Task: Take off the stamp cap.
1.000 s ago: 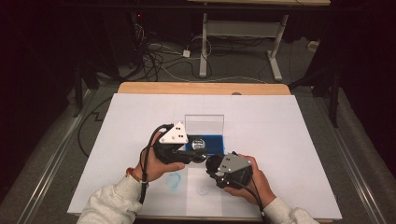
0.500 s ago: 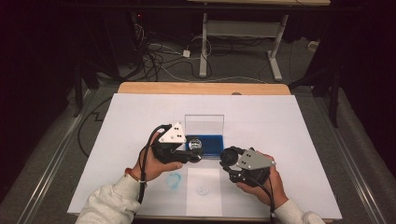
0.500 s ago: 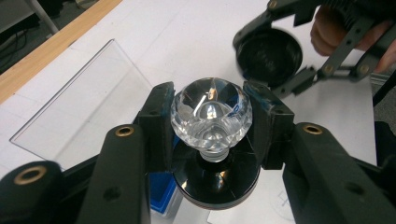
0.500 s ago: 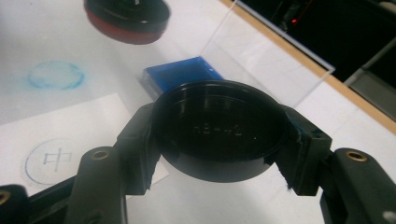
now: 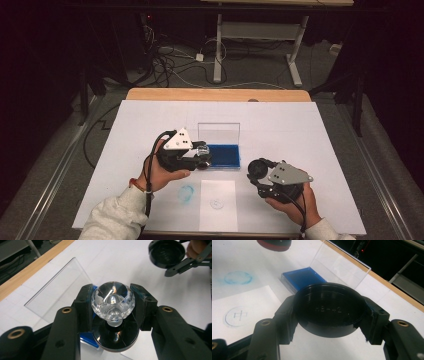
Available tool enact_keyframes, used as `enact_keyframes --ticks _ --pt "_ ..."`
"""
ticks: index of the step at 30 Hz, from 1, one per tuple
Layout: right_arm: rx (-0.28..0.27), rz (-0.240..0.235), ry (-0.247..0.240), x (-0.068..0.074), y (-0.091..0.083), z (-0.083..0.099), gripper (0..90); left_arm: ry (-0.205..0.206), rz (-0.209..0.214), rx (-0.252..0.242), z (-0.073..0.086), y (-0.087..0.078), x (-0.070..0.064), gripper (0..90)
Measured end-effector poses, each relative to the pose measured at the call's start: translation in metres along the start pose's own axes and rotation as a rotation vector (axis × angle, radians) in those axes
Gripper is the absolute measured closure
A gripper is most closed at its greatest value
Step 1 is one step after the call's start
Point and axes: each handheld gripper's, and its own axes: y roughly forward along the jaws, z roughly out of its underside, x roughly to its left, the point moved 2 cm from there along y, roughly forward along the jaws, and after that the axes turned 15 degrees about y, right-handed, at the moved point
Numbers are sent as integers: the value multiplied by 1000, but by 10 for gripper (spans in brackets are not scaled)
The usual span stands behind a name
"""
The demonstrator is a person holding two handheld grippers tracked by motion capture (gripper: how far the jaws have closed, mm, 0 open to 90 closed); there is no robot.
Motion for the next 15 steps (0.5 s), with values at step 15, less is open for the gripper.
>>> enact_keyframes --ticks 15 --pt "5 45 22 -13 -19 14 392 -1 -25 12 3 -4 5 547"
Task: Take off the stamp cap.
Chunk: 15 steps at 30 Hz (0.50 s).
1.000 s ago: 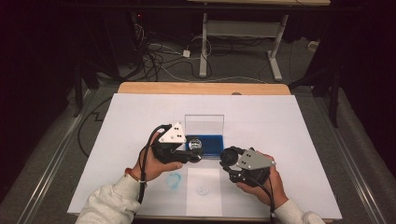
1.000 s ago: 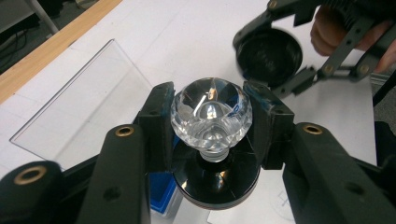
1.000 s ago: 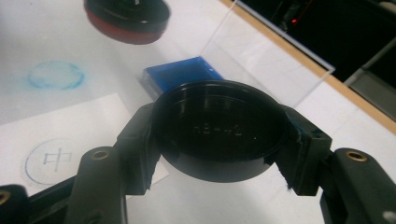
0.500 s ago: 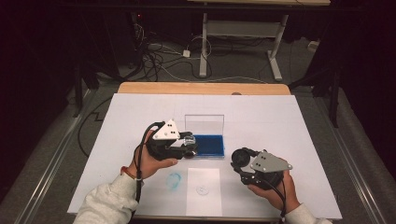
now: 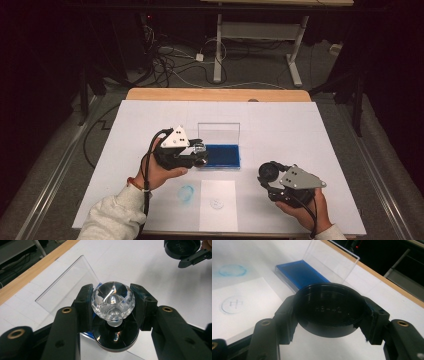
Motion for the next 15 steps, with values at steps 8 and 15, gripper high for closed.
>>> enact_keyframes --ticks 8,15 --pt "12 15 19 -7 -2 6 391 0 -18 2 0 -2 2 547" --pt "32 9 28 -9 0 10 391 26 -12 0 -8 1 3 547"
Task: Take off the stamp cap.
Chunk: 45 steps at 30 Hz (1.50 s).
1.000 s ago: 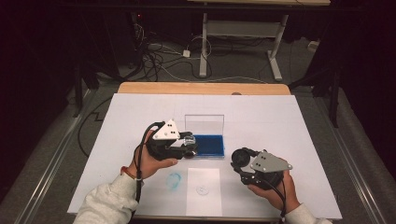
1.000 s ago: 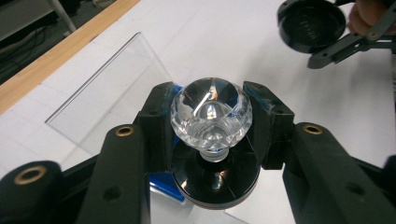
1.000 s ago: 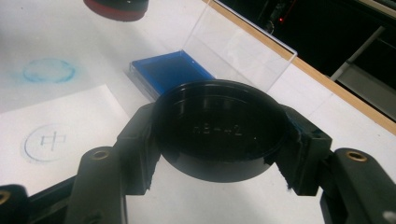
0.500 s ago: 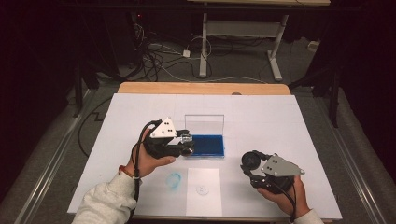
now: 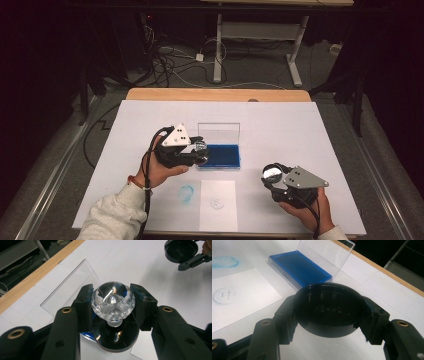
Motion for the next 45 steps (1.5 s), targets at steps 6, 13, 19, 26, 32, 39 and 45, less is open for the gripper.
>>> enact_keyframes --ticks 6,13,19,26,32,39,45 --pt "2 1 5 -1 2 -1 391 6 6 -7 -5 4 6 547" --pt "14 2 4 -1 4 0 391 19 8 -2 -10 6 10 547" --pt "33 -2 7 -1 9 2 391 9 12 -4 -13 6 15 547" --pt "39 -8 -5 1 11 0 391 8 11 3 -17 6 24 547" --pt "43 -6 -7 1 12 1 391 -7 9 7 -16 10 30 547" --pt "50 -5 -10 1 12 2 391 -37 16 12 -11 21 34 547" --pt "53 -2 -10 0 12 2 391 -31 36 41 -8 36 33 547"
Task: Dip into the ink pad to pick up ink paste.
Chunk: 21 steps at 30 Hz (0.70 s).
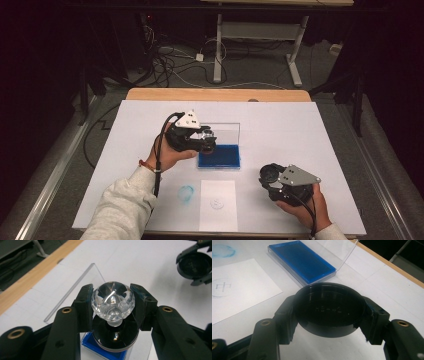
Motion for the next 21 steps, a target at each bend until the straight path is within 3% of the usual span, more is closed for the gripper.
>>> enact_keyframes --ticks 7,9,14,17,21 --pt "18 -4 -10 1 4 3 390 -10 10 6 9 21 1 547" --pt "15 -6 -11 1 3 2 390 -21 19 30 15 34 -2 547" --pt "21 -7 -24 2 4 4 390 -47 15 50 26 49 -1 547" --pt "19 -7 -21 2 4 3 390 -67 33 38 29 52 0 547" --pt "24 -15 -18 2 4 4 390 -64 27 43 29 57 -1 547"
